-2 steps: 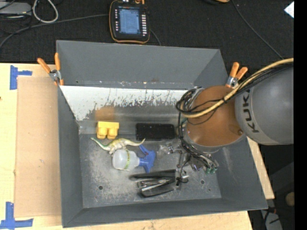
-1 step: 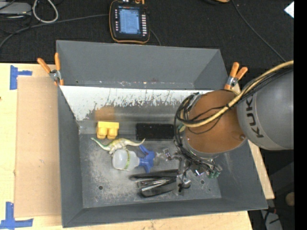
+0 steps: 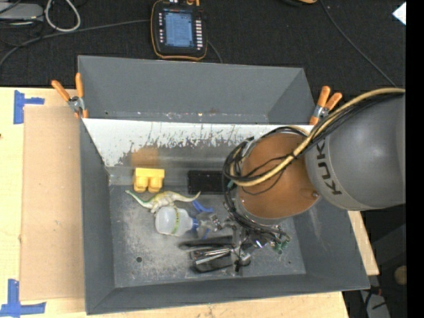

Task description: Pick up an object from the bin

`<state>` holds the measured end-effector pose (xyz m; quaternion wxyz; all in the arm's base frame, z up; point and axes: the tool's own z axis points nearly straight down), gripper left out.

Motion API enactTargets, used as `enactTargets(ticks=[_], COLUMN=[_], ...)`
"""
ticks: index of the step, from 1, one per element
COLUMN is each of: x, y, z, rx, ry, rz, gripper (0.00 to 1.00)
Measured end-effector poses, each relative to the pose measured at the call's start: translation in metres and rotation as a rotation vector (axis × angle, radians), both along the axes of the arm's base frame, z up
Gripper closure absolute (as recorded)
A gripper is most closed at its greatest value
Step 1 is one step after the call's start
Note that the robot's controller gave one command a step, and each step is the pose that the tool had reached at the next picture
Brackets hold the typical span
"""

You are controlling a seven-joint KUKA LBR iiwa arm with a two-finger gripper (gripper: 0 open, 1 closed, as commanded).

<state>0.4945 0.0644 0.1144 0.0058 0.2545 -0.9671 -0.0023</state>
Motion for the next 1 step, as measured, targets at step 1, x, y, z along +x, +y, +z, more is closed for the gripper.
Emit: enactTargets(ticks=[1], x=[-0.0006], y=[-0.0082], z=[-0.0460], rx=[0.001], ry=[-0.013], rz=[0.180], gripper=[0.00])
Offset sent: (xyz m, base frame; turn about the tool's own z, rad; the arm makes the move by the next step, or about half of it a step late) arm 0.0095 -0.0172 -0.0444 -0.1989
